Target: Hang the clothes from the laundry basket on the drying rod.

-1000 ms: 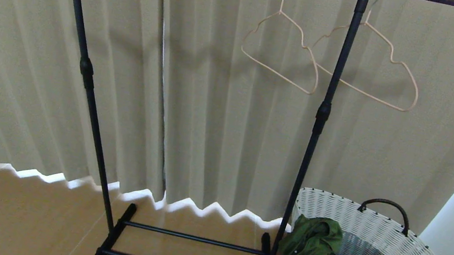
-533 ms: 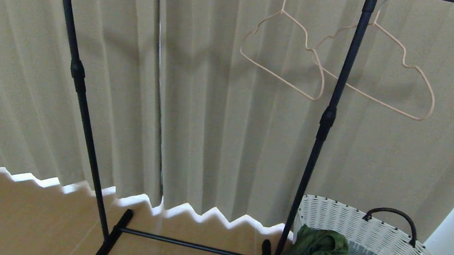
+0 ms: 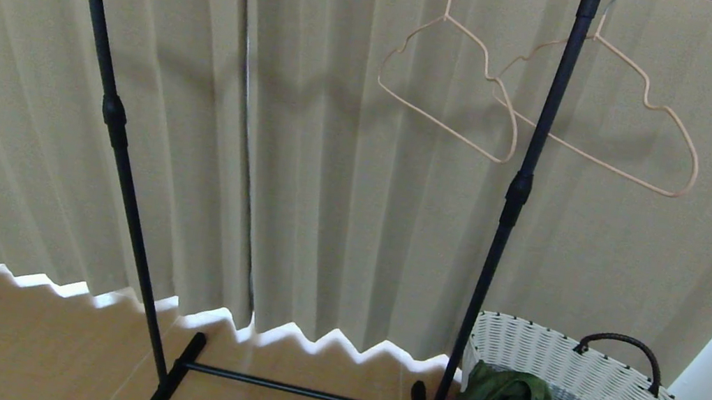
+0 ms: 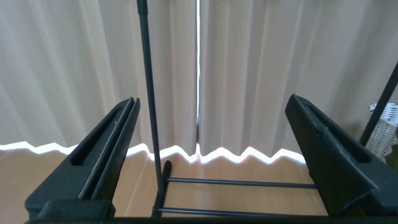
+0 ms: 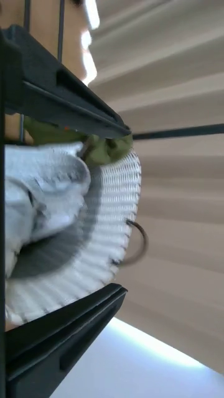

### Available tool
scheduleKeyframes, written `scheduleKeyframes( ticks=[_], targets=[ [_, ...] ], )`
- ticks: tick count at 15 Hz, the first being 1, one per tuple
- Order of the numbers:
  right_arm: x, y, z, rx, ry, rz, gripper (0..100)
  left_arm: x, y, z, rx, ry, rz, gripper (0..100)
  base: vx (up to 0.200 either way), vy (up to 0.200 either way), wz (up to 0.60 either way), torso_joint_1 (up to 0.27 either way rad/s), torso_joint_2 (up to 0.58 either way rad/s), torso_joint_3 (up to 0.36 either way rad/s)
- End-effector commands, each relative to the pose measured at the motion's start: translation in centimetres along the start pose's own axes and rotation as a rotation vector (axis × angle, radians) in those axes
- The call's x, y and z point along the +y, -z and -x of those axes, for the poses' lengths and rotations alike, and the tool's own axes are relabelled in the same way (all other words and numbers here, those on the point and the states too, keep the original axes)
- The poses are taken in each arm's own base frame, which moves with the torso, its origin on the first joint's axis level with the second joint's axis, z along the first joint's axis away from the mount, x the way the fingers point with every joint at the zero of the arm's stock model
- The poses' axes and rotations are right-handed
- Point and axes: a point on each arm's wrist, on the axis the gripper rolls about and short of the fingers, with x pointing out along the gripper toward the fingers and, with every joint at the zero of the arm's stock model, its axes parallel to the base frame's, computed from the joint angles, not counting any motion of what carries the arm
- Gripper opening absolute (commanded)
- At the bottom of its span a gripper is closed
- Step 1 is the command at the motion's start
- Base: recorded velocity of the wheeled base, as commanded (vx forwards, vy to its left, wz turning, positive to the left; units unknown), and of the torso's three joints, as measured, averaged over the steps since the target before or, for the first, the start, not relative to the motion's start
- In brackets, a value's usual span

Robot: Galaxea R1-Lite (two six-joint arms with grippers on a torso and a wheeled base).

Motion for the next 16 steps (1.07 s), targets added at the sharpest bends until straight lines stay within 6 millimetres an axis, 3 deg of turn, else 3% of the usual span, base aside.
scheduleKeyframes(
  ticks=[1,3,5,9,10,14,16],
  targets=[
    [-0.1,-0.8,0.3,-0.019,-0.001,0.013,100,0.0,0.0,0.0,-0.001,0.0,0.0,100,0.0,0.0,0.0,0.0,0.0,0.0],
    [-0.2,-2.1,0.8,0.076,-0.021,0.035,100,0.0,0.0,0.0,-0.001,0.0,0.0,100,0.0,0.0,0.0,0.0,0.0,0.0],
    [-0.3,-3.0,0.1,0.206,-0.073,0.054,100,0.0,0.0,0.0,-0.001,0.0,0.0,100,0.0,0.0,0.0,0.0,0.0,0.0],
    [0.4,-5.0,-5.2,0.545,-0.131,0.15,100,0.0,0.0,0.0,-0.001,0.0,0.0,100,0.0,0.0,0.0,0.0,0.0,0.0],
    [0.8,-5.1,-7.4,0.66,-0.164,0.239,100,0.0,0.0,0.0,-0.001,0.0,0.0,100,0.0,0.0,0.0,0.0,0.0,0.0],
    [1.6,-2.8,-11.6,0.941,-0.308,0.494,100,0.0,0.0,0.0,-0.001,0.0,0.0,100,0.0,0.0,0.0,0.0,0.0,0.0],
    [1.5,-1.6,-13.9,1.026,-0.292,0.545,100,0.0,0.0,0.0,-0.001,0.0,0.0,100,0.0,0.0,0.0,0.0,0.0,0.0]
  ],
)
